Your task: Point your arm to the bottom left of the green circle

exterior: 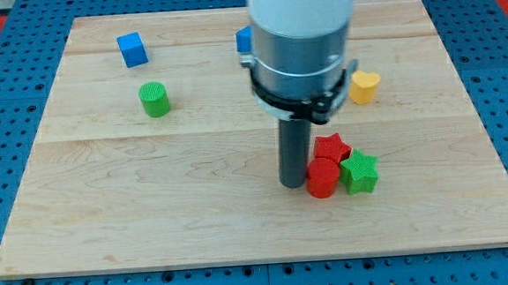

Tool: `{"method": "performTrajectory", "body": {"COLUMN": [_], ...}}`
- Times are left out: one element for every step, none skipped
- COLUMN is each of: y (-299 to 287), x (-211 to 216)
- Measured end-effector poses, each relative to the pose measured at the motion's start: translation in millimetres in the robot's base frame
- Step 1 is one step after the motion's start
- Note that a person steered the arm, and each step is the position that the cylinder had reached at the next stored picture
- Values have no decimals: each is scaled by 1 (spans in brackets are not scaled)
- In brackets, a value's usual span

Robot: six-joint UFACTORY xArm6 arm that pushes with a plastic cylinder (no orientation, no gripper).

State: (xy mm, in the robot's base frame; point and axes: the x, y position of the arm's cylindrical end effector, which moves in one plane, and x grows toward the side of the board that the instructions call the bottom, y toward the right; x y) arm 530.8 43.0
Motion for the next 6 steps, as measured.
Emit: {"method": "performTrajectory", "body": {"y": [-64,-95,-139,-180,-188,-172], "x": [-15,-54,-64,-71,-80,-80]}}
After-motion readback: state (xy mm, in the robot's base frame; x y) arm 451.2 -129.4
